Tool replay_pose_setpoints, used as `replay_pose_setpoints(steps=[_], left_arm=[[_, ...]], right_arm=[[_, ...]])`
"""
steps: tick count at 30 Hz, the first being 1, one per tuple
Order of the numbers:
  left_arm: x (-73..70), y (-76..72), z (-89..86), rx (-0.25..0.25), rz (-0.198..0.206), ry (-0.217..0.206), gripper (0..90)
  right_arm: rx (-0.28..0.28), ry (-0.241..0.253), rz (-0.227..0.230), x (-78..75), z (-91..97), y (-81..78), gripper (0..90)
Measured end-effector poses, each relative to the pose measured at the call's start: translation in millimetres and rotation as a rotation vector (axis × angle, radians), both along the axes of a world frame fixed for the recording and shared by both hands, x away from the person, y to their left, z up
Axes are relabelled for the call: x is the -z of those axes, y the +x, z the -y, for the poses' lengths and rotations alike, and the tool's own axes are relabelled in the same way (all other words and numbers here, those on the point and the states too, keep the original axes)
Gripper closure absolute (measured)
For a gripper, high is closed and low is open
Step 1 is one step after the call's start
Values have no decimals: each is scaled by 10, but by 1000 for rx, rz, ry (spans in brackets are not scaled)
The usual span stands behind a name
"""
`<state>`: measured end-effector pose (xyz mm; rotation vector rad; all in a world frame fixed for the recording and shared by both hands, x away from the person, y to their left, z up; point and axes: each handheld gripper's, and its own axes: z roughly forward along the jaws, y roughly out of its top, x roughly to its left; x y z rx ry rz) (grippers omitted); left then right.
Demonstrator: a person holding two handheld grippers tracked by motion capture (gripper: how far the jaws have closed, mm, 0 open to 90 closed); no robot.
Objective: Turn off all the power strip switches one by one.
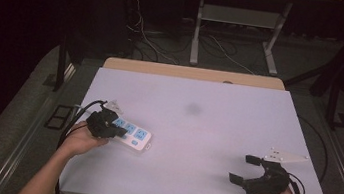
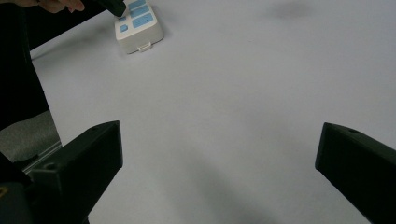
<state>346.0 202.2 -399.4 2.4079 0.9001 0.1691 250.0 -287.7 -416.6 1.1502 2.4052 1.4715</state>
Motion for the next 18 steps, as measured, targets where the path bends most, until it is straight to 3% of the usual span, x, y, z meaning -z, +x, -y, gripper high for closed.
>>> replay_pose_setpoints(steps=[18], left_arm=[[27,-1,1,-12,-3,-15,894]], right_arm=[[-5,-5,-2,2,-9,-2,6]])
